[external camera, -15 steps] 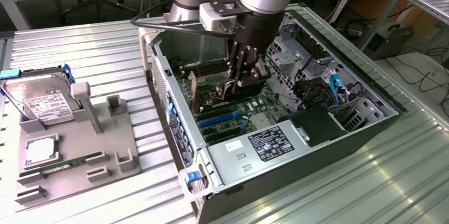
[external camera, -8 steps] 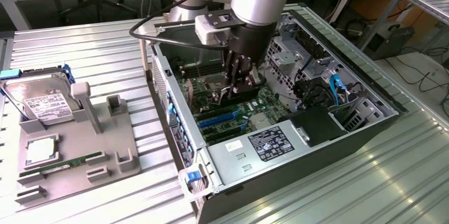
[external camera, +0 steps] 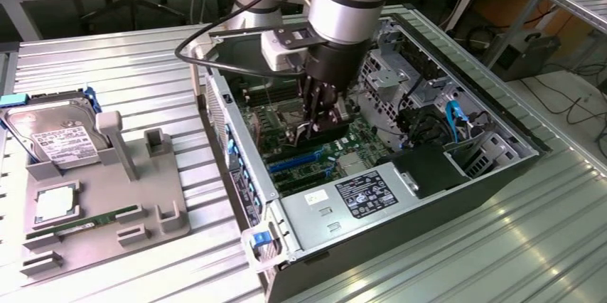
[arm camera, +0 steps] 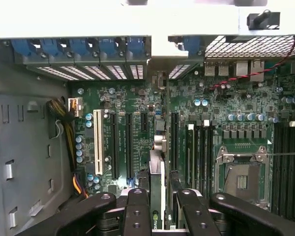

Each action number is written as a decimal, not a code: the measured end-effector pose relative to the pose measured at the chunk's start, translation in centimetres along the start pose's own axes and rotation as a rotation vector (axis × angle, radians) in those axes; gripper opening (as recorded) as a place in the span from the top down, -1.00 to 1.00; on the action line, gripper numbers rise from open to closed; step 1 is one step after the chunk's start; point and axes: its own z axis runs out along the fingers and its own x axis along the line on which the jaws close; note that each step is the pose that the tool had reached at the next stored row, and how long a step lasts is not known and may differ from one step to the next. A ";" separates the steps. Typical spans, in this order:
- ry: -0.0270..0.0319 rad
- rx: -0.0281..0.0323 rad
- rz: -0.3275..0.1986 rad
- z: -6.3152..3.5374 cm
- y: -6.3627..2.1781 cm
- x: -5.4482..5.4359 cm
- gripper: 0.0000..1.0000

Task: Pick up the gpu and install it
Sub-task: 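Insert the gpu into the slot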

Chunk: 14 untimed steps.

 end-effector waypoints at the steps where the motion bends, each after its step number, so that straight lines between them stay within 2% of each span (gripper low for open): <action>1: -0.0001 0.0000 0.000 0.34 0.05 0.0 0.47; 9: 0.0000 -0.0027 -0.001 2.09 0.31 0.0 0.47; 14: -0.0004 -0.0031 -0.001 2.43 0.31 -0.3 0.47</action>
